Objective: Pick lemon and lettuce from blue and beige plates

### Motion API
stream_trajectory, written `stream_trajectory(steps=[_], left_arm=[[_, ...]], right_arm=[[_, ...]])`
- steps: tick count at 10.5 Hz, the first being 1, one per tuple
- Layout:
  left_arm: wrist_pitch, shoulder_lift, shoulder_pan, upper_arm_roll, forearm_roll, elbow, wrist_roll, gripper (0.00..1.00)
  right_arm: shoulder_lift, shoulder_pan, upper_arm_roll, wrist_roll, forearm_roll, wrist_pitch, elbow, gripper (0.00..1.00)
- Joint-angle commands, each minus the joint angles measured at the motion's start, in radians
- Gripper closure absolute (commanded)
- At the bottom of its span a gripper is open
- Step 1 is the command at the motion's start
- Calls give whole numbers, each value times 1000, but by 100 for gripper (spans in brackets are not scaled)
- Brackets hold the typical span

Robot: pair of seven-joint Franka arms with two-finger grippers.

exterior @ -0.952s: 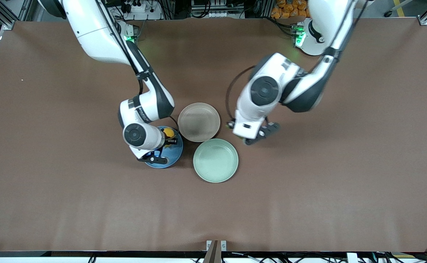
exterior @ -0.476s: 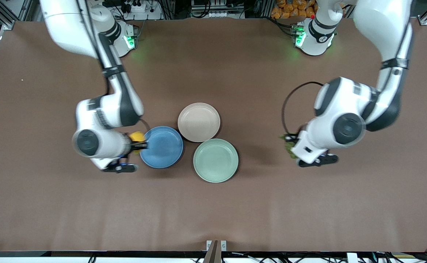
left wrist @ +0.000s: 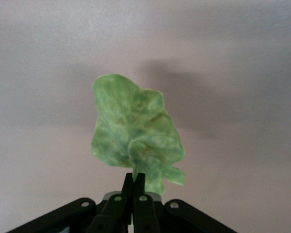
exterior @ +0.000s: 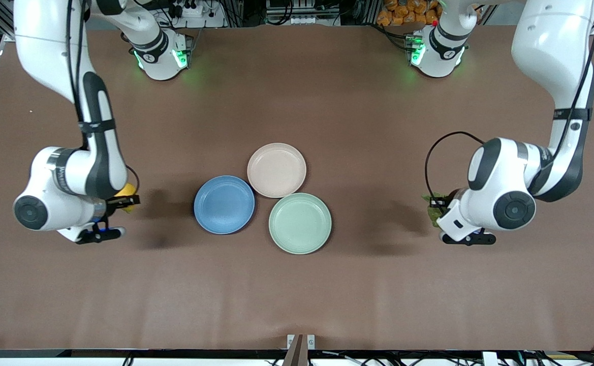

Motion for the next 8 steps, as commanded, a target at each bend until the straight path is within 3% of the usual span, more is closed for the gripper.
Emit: stream_trajectory(steps=[1, 2, 3, 4, 5, 6, 8], left_arm=[[10, 20, 13, -12, 74, 13, 26, 75], [10, 20, 16, -14, 74, 15, 30, 44], [10, 17, 18, -12, 74, 15, 30, 11], [10, 9, 22, -14, 73, 15, 35, 0], [8, -11, 24, -14, 73, 18, 35, 0], [2, -35, 24, -14, 71, 27, 32, 0], [-9, -134, 23, -20, 68, 30, 32, 0]], right_arm=[[13, -22, -3, -32, 9, 4, -64, 100], [21, -40, -1, -48, 9, 20, -66, 100], [29, -38, -1, -51, 9, 23, -67, 82], [35, -37, -1, -51, 9, 24, -66, 49], [35, -37, -1, -46, 9, 24, -67, 9], [33, -31, -1, -43, 9, 18, -61, 1], [20, -33, -1, -45, 11, 14, -38, 0]])
